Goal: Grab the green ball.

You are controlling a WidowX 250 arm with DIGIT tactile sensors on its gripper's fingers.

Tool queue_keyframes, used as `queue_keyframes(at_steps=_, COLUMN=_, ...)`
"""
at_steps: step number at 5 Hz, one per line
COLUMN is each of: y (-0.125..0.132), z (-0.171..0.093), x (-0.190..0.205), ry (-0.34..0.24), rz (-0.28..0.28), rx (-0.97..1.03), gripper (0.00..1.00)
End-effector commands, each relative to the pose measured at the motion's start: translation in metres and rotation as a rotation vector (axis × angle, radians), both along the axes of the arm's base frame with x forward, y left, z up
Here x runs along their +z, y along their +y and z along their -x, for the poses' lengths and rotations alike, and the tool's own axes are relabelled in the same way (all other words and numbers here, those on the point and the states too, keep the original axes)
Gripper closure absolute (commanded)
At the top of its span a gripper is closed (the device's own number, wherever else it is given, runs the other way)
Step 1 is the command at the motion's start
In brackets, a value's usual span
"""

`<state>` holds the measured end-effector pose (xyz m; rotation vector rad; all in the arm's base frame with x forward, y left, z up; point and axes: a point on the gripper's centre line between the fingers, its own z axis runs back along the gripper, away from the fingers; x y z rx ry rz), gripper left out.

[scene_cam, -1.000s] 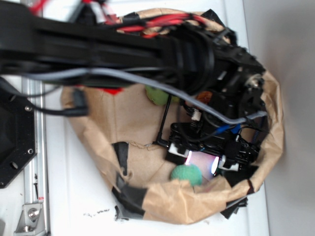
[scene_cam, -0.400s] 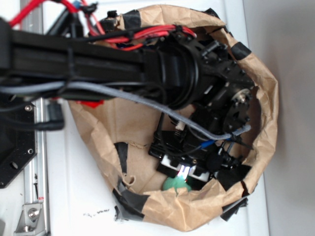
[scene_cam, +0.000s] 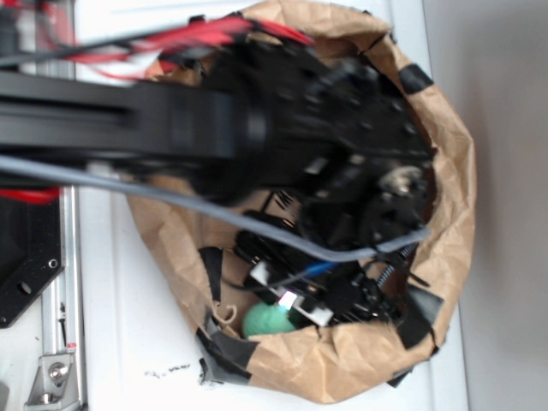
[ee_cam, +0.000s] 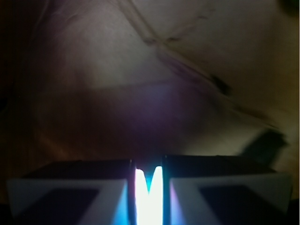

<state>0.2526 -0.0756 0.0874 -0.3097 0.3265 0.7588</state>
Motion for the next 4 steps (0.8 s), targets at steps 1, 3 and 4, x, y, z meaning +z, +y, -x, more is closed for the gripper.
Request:
queue_keyframes(at_steps=1, y=0.067, z=0.008, x=0.088, ry=-0.377, rz=-0.244, rx=-0.279, gripper=1.00)
queue_keyframes(at_steps=3, y=0.089, z=-0.008, x=0.130, ry=-0.574, rz=-0.432, rx=-0.526, gripper=1.00)
queue_keyframes(at_steps=4, y=0.088, z=-0.014, x=0.119, ry=-0.554, rz=-0.415, rx=-0.540, gripper=1.00)
